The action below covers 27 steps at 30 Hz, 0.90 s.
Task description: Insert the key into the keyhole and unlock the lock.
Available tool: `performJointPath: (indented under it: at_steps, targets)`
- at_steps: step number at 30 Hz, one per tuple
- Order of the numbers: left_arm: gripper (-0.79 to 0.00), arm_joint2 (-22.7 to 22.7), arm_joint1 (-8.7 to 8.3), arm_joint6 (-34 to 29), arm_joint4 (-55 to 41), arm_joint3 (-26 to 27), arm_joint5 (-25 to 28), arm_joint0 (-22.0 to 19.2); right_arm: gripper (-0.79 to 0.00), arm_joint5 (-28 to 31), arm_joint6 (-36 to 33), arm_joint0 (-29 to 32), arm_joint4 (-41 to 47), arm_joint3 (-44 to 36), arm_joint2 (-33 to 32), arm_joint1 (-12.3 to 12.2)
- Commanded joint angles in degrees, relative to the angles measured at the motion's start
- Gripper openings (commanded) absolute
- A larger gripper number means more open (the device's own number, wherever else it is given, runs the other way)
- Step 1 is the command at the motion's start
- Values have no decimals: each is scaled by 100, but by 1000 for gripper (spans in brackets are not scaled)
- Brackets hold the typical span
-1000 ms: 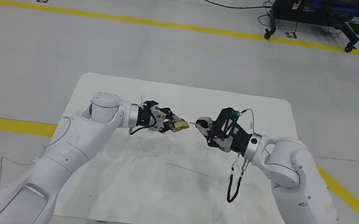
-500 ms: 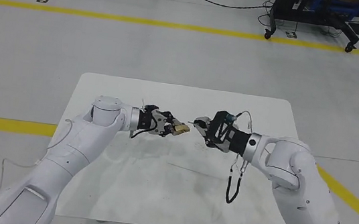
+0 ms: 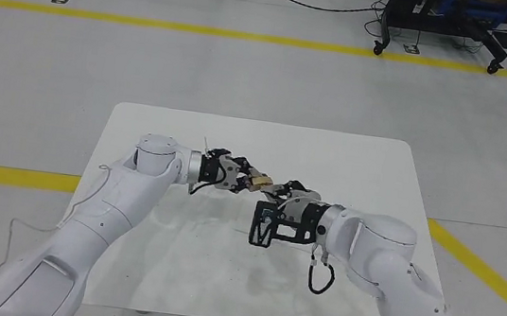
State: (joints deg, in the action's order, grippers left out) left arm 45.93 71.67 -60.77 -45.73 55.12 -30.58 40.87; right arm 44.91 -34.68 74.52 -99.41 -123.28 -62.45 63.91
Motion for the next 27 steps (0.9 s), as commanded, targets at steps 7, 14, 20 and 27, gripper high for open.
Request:
performJointPath:
  at_steps: [7,14,20,27]
  targets:
    - [-785,-33,46,18,20,-104,8,-48,-785,-170,-354,-3,-752,-59,387,24]
    - [-785,-75,86,116,92,-118,0,-74,-785,-111,-510,-23,-918,-42,505,40]
    - [-785,-81,100,113,155,-137,0,-86,-785,-82,-604,-93,-985,31,611,68]
    - [-785,-81,110,132,236,-124,-16,-89,-785,-118,-807,-176,-1087,107,744,112]
